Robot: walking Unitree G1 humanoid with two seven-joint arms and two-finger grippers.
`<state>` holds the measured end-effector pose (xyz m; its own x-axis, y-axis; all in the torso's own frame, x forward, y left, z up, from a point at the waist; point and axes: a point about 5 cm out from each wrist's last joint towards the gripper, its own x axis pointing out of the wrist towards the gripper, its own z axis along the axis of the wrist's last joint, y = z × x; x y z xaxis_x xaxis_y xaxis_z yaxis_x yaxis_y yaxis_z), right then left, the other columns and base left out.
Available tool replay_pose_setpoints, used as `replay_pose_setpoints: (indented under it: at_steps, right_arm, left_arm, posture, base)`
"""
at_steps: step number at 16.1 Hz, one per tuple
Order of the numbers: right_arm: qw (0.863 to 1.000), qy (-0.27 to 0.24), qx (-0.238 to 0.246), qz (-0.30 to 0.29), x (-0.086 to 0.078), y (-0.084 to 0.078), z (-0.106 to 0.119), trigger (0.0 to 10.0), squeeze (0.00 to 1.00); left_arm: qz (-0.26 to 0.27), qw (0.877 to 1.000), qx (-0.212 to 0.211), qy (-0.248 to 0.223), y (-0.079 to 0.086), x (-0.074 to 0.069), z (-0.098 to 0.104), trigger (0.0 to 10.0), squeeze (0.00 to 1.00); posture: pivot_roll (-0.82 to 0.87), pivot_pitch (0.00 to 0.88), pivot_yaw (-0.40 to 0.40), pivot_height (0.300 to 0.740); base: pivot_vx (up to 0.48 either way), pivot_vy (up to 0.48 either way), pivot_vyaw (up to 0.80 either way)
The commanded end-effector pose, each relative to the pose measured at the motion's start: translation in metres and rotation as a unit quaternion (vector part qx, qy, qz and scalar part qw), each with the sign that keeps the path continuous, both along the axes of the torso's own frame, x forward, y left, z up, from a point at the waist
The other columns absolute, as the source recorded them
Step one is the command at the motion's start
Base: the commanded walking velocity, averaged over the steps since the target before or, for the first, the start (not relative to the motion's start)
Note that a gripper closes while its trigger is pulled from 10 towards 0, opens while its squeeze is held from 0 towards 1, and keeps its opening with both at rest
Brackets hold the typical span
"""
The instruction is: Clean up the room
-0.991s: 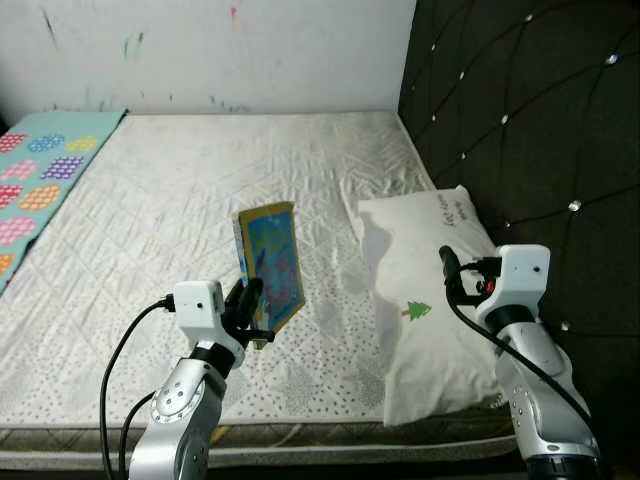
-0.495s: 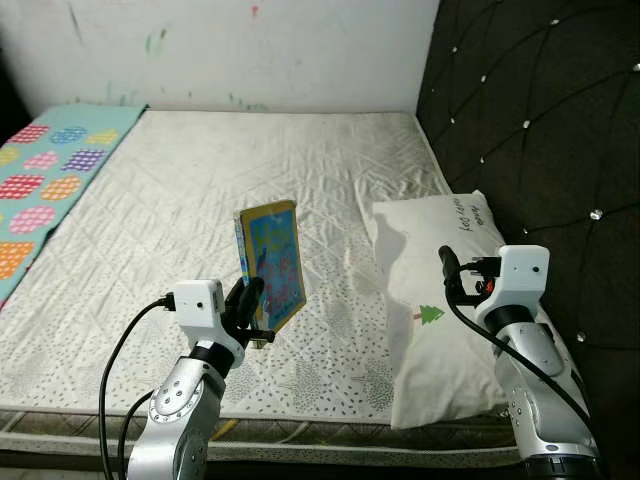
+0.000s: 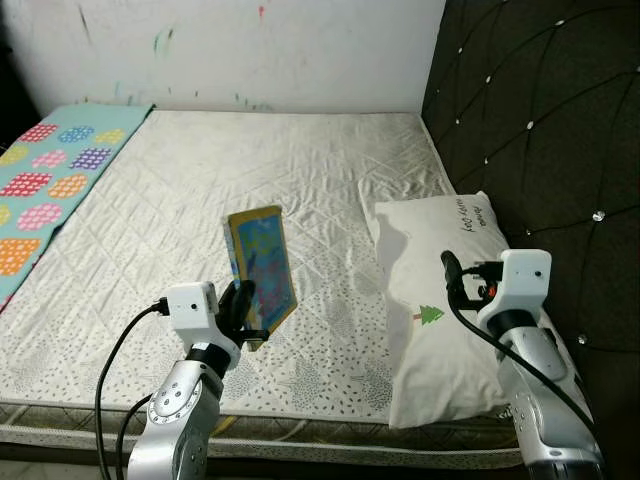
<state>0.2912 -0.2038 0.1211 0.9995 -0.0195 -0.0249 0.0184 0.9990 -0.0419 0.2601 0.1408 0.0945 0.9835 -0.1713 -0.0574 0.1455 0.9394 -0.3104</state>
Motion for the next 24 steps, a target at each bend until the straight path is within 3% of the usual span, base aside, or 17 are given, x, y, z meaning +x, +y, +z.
replay_pose_setpoints:
  at_steps: [1, 3, 7, 15, 24]
  right_arm:
    - [1.000, -0.002, 0.002, 0.009, -0.003, 0.001, 0.004, 10.0, 0.00]
    - [0.999, 0.033, -0.022, 0.019, -0.012, 0.002, -0.009, 10.0, 0.00]
    - [0.998, 0.063, 0.006, 0.027, -0.032, 0.003, -0.024, 10.0, 0.00]
    - [0.997, 0.064, 0.021, 0.043, -0.038, 0.011, -0.023, 10.0, 0.00]
    - [0.996, 0.065, 0.023, 0.056, -0.038, 0.015, -0.023, 10.0, 0.00]
  left_arm:
    - [0.022, 1.000, 0.004, -0.002, 0.009, 0.000, 0.003, 10.0, 0.00]
    - [0.049, 0.998, 0.027, 0.021, 0.024, -0.005, -0.003, 10.0, 0.00]
    - [0.070, 0.996, 0.030, 0.037, 0.039, -0.023, -0.002, 10.0, 0.00]
    - [0.077, 0.995, 0.038, 0.054, 0.045, -0.038, 0.000, 10.0, 0.00]
    - [0.074, 0.995, 0.041, 0.056, 0.044, -0.036, -0.001, 10.0, 0.00]
  posture:
    - [-0.11, 0.082, 0.013, 0.740]
    - [-0.10, 0.115, 0.012, 0.740]
    - [-0.08, 0.164, 0.017, 0.740]
    - [-0.06, 0.180, 0.026, 0.740]
    - [-0.06, 0.170, 0.028, 0.740]
  base:
    - [0.000, 0.000, 0.00]
    - [0.000, 0.000, 0.00]
    - [0.000, 0.000, 0.00]
    - [0.000, 0.000, 0.00]
    - [0.000, 0.000, 0.00]
